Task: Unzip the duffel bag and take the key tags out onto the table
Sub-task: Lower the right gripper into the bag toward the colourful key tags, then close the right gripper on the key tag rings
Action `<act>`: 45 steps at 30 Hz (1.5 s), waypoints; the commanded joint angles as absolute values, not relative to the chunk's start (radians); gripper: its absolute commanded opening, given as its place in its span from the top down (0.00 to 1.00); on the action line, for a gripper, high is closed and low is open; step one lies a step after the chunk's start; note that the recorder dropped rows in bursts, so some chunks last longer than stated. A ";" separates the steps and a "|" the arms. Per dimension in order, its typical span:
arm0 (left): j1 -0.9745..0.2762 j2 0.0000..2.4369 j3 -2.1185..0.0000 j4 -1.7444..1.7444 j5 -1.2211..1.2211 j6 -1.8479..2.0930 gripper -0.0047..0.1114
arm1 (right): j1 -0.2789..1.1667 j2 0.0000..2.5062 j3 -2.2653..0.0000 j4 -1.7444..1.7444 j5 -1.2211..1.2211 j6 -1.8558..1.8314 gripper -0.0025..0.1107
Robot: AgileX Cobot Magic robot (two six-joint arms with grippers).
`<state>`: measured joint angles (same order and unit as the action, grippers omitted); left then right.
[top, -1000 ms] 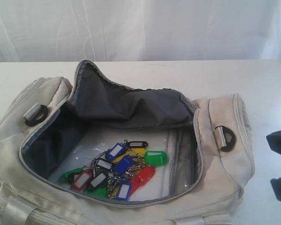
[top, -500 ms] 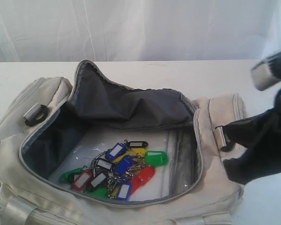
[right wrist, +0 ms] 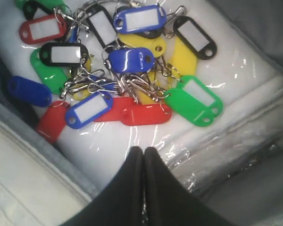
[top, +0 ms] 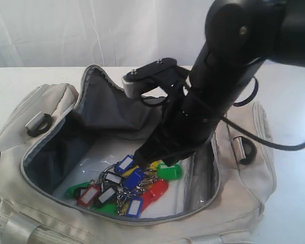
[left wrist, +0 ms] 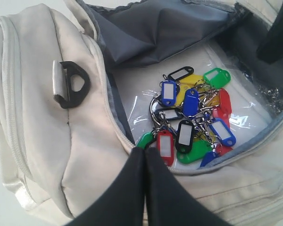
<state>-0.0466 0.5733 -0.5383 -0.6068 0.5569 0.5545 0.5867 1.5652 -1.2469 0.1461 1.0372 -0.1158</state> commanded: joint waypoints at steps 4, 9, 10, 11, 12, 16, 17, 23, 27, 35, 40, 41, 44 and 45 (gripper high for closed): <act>-0.052 0.572 -0.532 -0.628 0.564 0.557 0.96 | 0.577 1.687 -1.304 0.238 1.002 -0.100 0.89; -0.052 0.572 -0.532 -0.630 0.566 0.557 0.96 | 0.577 1.687 -1.304 0.238 0.997 -0.345 0.79; -0.052 0.572 -0.532 -0.635 0.566 0.557 0.96 | 0.577 1.687 -1.304 0.256 1.022 -0.498 0.79; -0.052 0.572 -0.532 -0.638 0.566 0.557 0.96 | 0.577 1.687 -1.304 0.277 1.042 -0.589 0.79; -0.052 0.572 -0.532 -0.640 0.568 0.557 0.96 | 0.577 1.687 -1.304 0.300 1.055 -0.654 0.79; -0.052 0.572 -0.532 -0.640 0.568 0.557 0.96 | 0.598 1.687 -1.302 0.323 1.065 -0.871 0.78; -0.052 0.572 -0.532 -0.640 0.568 0.557 0.96 | 0.609 1.687 -1.302 0.323 1.065 -0.919 0.76; -0.052 0.572 -0.532 -0.642 0.570 0.557 0.96 | 0.664 1.710 -1.302 0.314 0.915 -0.981 0.48; -0.053 0.570 -0.532 -0.642 0.572 0.557 0.96 | 0.667 1.758 -1.302 0.309 0.802 -0.876 0.38; -0.054 0.570 -0.532 -0.642 0.574 0.557 0.96 | 0.667 1.859 -1.302 0.234 0.842 -0.802 0.38; -0.054 0.570 -0.532 -0.642 0.574 0.557 0.96 | 0.667 1.888 -1.302 0.234 0.872 -0.788 0.38; -0.054 0.570 -0.532 -0.642 0.574 0.557 0.96 | 0.667 1.894 -1.302 0.234 0.867 -0.788 0.38; -0.054 0.570 -0.532 -0.642 0.574 0.557 0.96 | 0.667 1.916 -1.302 0.232 0.852 -0.785 0.38; -0.054 0.570 -0.532 -0.642 0.574 0.557 0.96 | 0.667 1.921 -1.302 0.223 0.847 -0.778 0.39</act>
<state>-0.0466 0.5733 -0.5383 -0.6218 0.5631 0.5563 0.6670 1.8978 -1.3039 0.2424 0.8469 -0.7951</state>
